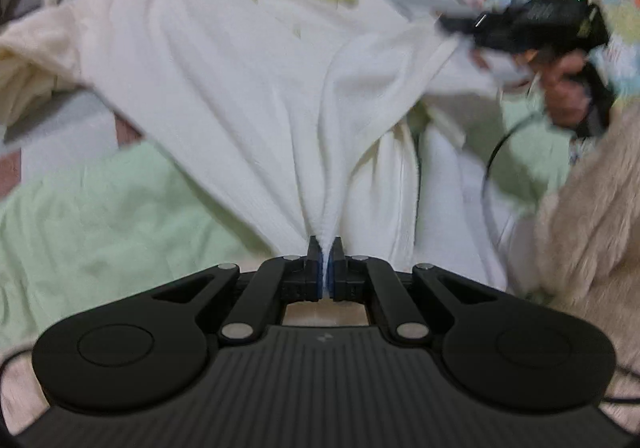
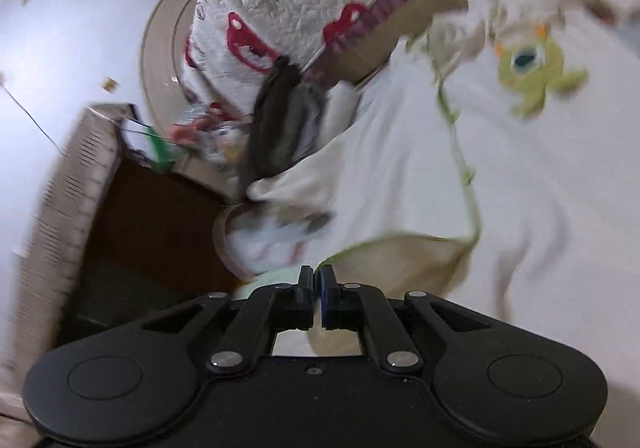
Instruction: Fold clothes
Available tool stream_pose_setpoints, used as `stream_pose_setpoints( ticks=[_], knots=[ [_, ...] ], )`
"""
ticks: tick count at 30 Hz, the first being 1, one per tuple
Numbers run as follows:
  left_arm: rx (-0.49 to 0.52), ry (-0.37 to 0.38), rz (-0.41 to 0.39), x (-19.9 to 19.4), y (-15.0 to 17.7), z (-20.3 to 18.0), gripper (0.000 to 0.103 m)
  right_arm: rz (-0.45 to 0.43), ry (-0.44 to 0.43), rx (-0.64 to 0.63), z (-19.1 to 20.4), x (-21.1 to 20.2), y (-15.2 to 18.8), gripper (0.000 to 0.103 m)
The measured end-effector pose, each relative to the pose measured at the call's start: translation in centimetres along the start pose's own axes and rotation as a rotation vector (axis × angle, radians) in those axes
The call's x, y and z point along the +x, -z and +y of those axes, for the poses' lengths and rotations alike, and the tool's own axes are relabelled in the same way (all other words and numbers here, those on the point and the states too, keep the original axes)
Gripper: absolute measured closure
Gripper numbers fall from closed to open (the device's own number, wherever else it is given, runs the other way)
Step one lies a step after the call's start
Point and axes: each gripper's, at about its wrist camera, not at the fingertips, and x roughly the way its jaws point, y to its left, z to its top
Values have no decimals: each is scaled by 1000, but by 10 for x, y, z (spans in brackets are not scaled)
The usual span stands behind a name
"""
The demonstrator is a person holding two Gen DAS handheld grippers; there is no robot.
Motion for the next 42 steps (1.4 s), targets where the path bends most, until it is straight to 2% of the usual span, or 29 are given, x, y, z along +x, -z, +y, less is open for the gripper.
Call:
stream_pose_setpoints(
  ticks=[1,3,4,7,10,11,13,15,17,19,20,22,24,26,28,30,33,35,37,38,39,40,42],
  knots=[
    [-2,-20,33,6,5,-2,101,18,26,31,-2,-3,4,97],
    [-38,-29,61,13,11,1,99,47,217,26,-8,-6,12,97],
    [-71,-28,64,14,12,4,99,63,285,4,-12,-4,15,97],
    [-102,1,16,3,0,5,93,57,236,75,-26,-3,18,98],
    [-46,54,-92,-17,-20,-12,72,35,189,62,-24,-3,15,98],
    [-16,58,-131,-20,-29,-21,61,27,181,48,-22,-3,14,98],
    [51,65,-195,-24,-47,-38,58,15,184,9,-17,-3,11,98],
    [126,60,-212,-11,-69,-61,58,8,289,-81,-11,-7,12,94],
    [139,66,-182,12,-88,-78,57,-3,443,-171,-7,-19,17,90],
    [137,73,-147,36,-105,-93,51,-12,583,-229,-9,-38,28,82],
    [148,82,-134,46,-111,-101,51,-14,639,-246,-11,-49,35,77],
    [189,108,-118,62,-117,-116,51,-5,694,-239,-18,-68,47,74],
    [230,134,-101,79,-124,-130,51,2,693,-200,-30,-84,58,66],
    [262,157,-93,93,-128,-143,51,8,680,-154,-42,-98,69,66],
    [275,166,-108,98,-125,-148,51,-26,621,-94,-52,-104,77,64],
    [305,157,-158,97,-121,-150,51,-67,557,-70,-57,-102,82,56],
    [357,128,-234,97,-118,-149,51,-101,513,-89,-60,-84,82,50],
    [369,125,-255,97,-117,-145,51,-128,505,-85,-62,-74,77,49],
    [374,134,-272,96,-119,-143,51,-159,490,-97,-60,-70,69,61],
    [376,138,-281,95,-119,-143,50,-165,488,-105,-57,-71,65,79],
    [383,145,-293,94,-119,-142,49,-164,492,-105,-54,-71,60,84],
    [394,150,-304,93,-119,-143,49,-163,495,-104,-51,-72,55,85],
    [417,157,-317,93,-120,-147,47,-191,451,-93,-47,-78,47,91]
  ],
)
